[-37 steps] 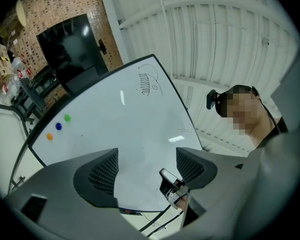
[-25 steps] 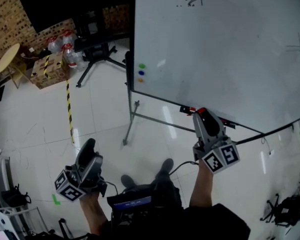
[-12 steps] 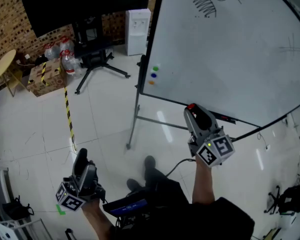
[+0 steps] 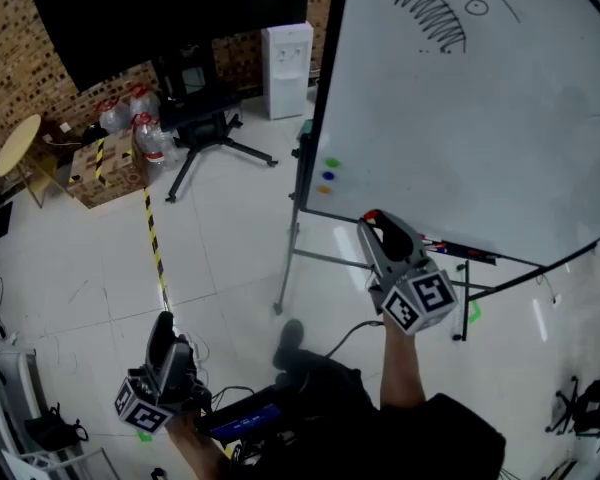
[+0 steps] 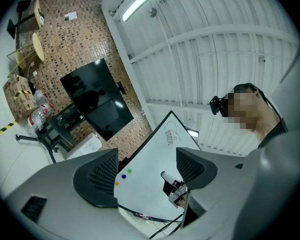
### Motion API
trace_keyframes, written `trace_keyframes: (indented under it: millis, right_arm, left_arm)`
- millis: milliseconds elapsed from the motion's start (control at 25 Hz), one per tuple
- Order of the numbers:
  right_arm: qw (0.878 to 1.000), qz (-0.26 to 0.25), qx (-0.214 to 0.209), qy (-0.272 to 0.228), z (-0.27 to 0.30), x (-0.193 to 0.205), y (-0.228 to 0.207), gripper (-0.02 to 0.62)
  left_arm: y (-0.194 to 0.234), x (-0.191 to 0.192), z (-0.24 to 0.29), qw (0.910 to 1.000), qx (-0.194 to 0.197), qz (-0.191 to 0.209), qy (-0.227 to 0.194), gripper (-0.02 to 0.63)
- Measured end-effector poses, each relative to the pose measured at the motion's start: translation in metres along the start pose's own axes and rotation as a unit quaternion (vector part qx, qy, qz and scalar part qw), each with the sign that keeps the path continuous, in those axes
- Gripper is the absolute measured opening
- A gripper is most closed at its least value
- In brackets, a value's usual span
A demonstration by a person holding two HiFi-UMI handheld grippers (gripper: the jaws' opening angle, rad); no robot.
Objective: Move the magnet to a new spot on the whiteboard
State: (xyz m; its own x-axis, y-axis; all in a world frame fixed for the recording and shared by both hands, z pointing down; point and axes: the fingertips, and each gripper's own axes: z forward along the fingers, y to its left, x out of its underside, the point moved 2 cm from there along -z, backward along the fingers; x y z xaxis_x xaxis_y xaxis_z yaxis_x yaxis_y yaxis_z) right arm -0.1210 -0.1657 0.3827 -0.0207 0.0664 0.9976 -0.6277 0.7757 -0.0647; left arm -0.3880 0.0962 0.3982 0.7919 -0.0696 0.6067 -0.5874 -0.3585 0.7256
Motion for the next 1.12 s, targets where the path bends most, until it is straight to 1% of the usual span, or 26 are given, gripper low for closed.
trace_keyframes:
  millis: [120,240,320,480,640,760,920,1120]
  right_arm:
    - [1.0,0.008,0.002,-0.005,0.035,0.006,-0.015,0.146]
    - [1.0,0.015,0.017,-0.009,0.059,0.011,-0.031,0.146]
    - [0.999,0.021,0.028,-0.007,0.072,0.013,-0.043,0.146]
    - [0.998,0.02,0.058,0.002,0.084,0.019,-0.073,0.146]
    - [0.996,0.026,0.08,0.012,0.086,0.028,-0.091,0.146]
    - [0.995,0.029,0.094,0.017,0.083,0.031,-0.098,0.146]
    - [0.993,0.032,0.11,0.019,0.08,0.034,-0.103,0.146]
    - [0.99,0.016,0.136,0.026,0.084,0.038,-0.1,0.146]
  left_arm:
    - [0.021,-0.012,0.027,0.9999,-0.011,0.006,0.008,0.354]
    - [0.037,-0.022,0.062,0.9993,-0.004,0.015,0.033,0.354]
    - [0.048,-0.024,0.089,0.9985,0.001,0.014,0.052,0.354]
    - [0.064,-0.011,0.143,0.995,0.02,0.005,0.097,0.354]
    - [0.078,0.004,0.179,0.9907,0.03,-0.011,0.132,0.354]
    - [0.081,0.012,0.2,0.987,0.042,-0.016,0.154,0.354]
    - [0.076,0.024,0.229,0.9803,0.071,-0.02,0.183,0.354]
    - [0.083,0.032,0.25,0.9708,0.103,-0.027,0.215,0.354]
